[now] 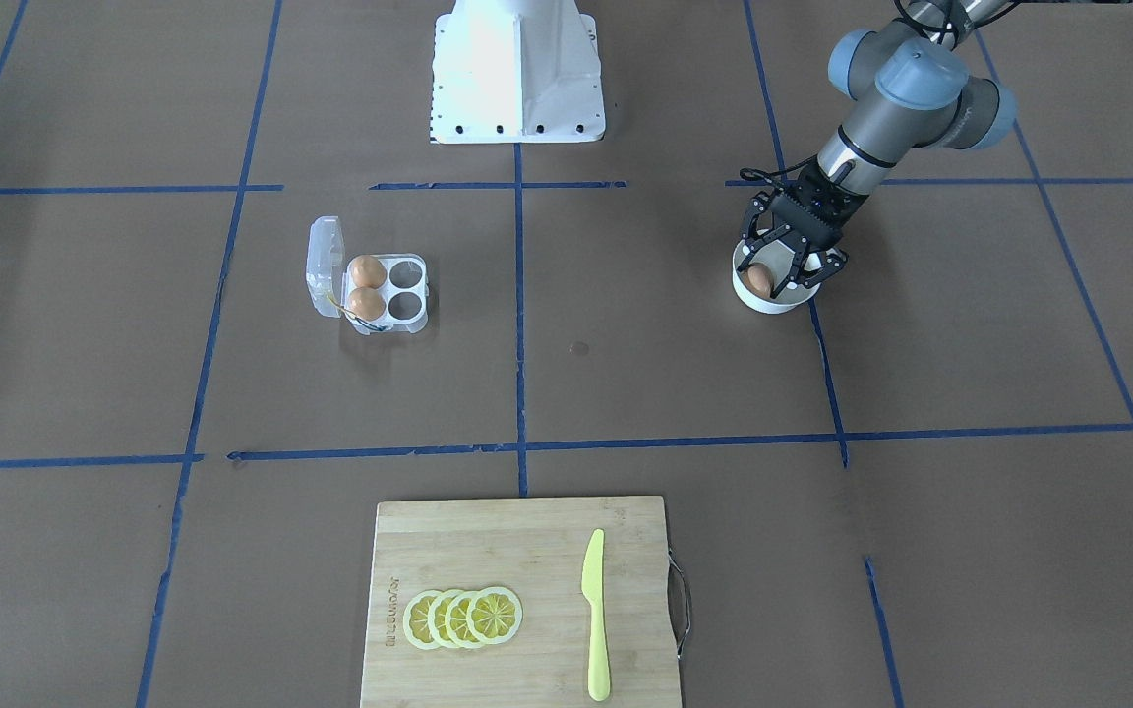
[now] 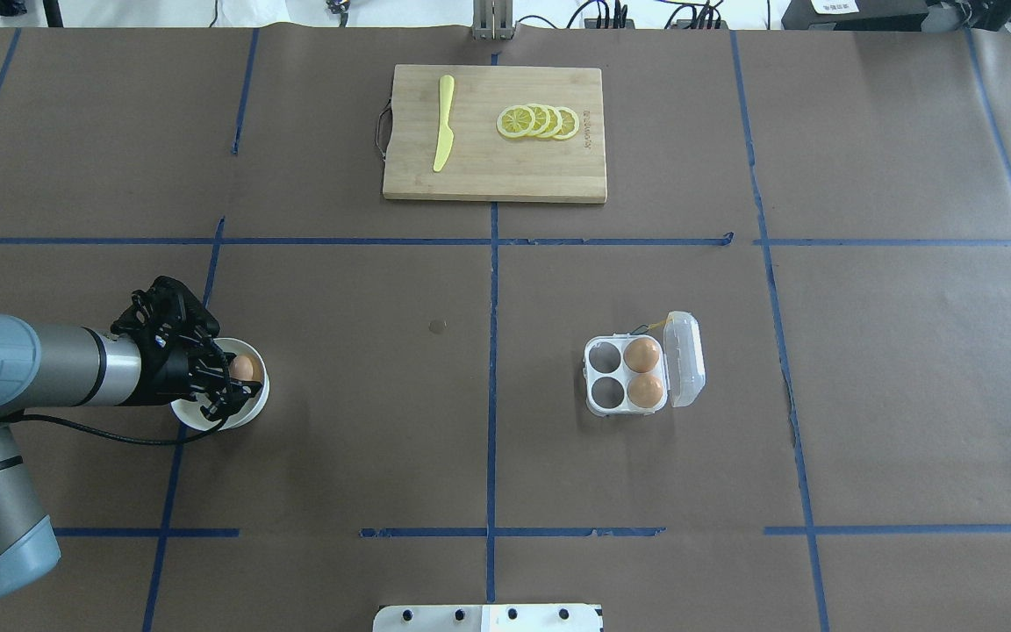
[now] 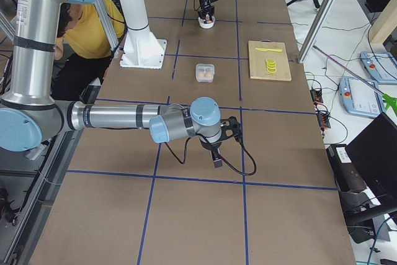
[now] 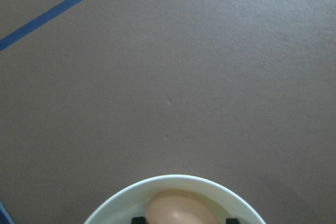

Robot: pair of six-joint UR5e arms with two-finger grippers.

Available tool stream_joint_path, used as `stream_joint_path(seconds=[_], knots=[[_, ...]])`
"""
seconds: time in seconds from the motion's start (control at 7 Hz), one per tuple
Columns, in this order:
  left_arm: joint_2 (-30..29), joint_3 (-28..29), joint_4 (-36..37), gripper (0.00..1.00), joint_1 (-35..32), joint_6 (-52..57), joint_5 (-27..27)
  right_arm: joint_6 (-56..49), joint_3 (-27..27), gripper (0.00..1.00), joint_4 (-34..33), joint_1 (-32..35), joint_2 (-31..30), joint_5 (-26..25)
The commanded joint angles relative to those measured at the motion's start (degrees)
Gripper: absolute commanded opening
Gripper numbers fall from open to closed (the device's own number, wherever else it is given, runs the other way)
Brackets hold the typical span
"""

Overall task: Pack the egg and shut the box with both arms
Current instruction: 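Lift the egg out of the bowl with the left gripper toward the egg box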

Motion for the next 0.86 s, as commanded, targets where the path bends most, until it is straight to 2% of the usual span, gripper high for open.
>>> stream_joint_path(seconds=[0.0, 0.14, 0.43, 0.71], knots=[[0.9, -1.4, -0.1, 0.42, -0.4, 0.4, -1.3, 0.0, 0.0, 1.0, 0.0, 0.1, -0.3, 0.0], [2.7, -4.0, -0.3, 0.42, -0.9, 0.4, -4.2, 0.0, 0.0, 1.0, 0.0, 0.2, -0.3, 0.1], [3.4, -7.7, -0.4, 0.4, -5.4, 0.4, -6.8, 0.0, 0.0, 1.0, 0.0, 0.2, -0.3, 0.1], [-1.3, -7.2, -0.5, 0.4, -5.3, 0.3, -6.4, 0.0, 0.1, 1.0, 0.0, 0.3, -0.3, 0.1]])
